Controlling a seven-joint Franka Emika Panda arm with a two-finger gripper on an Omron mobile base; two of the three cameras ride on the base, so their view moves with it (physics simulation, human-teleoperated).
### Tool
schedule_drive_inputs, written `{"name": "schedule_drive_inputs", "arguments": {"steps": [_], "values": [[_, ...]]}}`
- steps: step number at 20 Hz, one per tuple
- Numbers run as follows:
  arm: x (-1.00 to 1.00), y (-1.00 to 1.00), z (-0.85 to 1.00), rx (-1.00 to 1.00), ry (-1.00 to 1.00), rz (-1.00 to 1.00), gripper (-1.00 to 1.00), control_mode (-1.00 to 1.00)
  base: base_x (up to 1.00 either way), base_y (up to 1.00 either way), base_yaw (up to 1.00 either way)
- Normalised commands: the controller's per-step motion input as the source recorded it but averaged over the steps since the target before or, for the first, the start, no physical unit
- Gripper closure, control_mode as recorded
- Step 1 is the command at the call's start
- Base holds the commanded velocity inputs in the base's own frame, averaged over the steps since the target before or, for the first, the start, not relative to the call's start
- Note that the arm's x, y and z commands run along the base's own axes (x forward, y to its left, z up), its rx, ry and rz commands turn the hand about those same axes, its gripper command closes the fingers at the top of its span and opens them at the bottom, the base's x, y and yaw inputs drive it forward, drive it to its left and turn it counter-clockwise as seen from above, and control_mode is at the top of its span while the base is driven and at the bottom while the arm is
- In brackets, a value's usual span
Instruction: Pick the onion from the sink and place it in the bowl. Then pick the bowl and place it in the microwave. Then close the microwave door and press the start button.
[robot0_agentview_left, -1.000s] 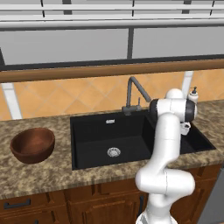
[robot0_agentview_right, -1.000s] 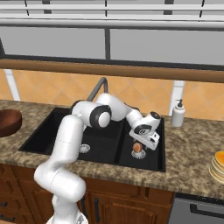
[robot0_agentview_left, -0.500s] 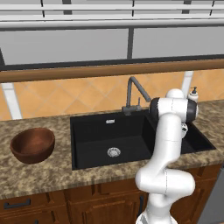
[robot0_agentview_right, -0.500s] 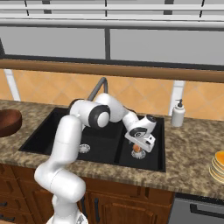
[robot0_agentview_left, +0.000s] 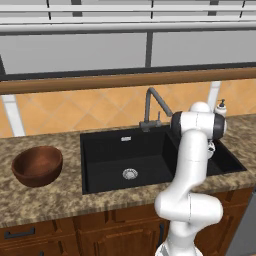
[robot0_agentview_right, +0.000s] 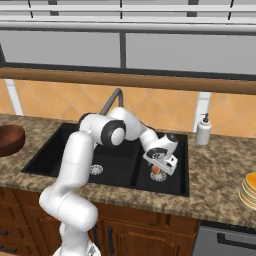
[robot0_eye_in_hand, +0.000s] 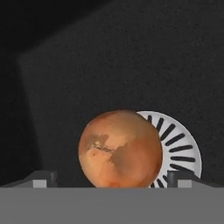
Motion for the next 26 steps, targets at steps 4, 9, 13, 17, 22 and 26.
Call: {"name": "schedule_drive_inputs", "arguments": {"steps": [4,9,13,17,22,26], "values": [[0.00,-0.23,-0.05,0.00,0.00,0.00,-1.00,-1.00,0.00,0.00,0.00],[0.16,-0.02,-0.09,0.00,0.00,0.00,-1.00,-1.00,0.00,0.00,0.00],[0.12,0.01,-0.17,0.00,0.00,0.00,-1.00,-1.00,0.00,0.00,0.00],[0.00,0.24,-0.35,0.00,0.00,0.00,1.00,-1.00,0.00,0.00,0.00],[-0.33,0.33,-0.16,-0.02,-0.04,0.00,1.00,-1.00,0.00,0.00,0.00],[-0.91,-0.03,0.74,-0.03,-0.13,0.00,1.00,-1.00,0.00,0.00,0.00]]}}
